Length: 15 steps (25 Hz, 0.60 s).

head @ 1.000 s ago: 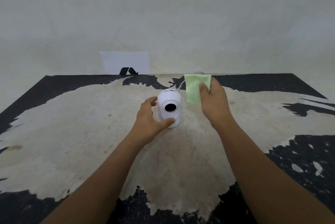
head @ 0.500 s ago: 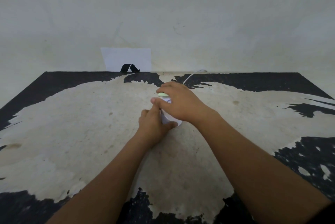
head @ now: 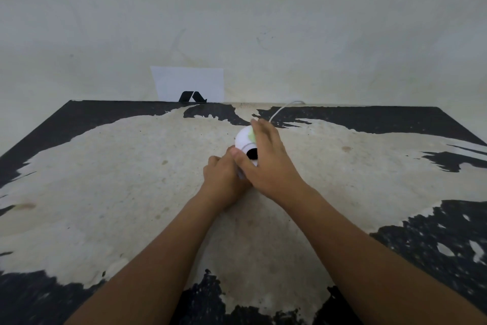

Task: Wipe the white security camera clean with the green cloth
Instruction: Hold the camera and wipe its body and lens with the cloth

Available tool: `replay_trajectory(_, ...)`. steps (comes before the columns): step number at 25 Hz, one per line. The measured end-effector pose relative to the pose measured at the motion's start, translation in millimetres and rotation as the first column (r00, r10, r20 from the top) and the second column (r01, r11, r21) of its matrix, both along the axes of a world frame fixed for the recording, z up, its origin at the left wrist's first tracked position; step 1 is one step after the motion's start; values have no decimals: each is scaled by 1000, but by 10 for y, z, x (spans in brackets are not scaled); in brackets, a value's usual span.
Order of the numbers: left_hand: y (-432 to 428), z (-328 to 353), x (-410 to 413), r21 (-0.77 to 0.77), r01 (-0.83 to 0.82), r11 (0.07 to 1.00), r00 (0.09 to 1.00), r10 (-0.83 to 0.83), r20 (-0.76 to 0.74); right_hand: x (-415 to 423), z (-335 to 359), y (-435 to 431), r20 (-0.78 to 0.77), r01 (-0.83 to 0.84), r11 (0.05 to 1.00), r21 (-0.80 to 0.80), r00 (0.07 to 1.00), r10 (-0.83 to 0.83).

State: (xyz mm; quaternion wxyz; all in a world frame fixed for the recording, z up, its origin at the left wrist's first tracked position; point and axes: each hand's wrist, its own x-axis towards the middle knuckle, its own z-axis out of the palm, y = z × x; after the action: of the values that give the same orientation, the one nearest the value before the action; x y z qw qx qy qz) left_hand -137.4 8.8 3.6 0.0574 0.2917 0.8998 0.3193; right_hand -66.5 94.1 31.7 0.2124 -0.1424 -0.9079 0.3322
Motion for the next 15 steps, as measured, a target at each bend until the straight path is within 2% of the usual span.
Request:
replay_trajectory(3,46,-40,-58,-83,14,996,998,-19,-58,-133,120,40,73,-34,940,340,997,10)
replay_trajectory(4,58,-71,-71,-103,10,995,998,-17,-63,-196,174,61,123,-59,917,396,992,11)
replay_trajectory(6,63,-108,-82,-126,-2,992,995,-10,-98,-317,288,108,229,-105,914,392,973,14)
replay_trajectory(9,21,-118,-80,-44,-10,999,1000,9,-17,-405,440,180,318,-109,971,213,947,36)
replay_trajectory(11,-11,-115,-70,11,13,1000,1000,-14,13,-387,466,235,280,-46,999,1,959,44)
replay_trajectory(13,-24,-113,-60,43,32,999,999,-33,13,-313,435,279,222,28,976,-217,975,21)
replay_trajectory(15,-22,-110,-64,48,32,998,999,-33,23,-216,328,313,190,60,914,-401,982,18)
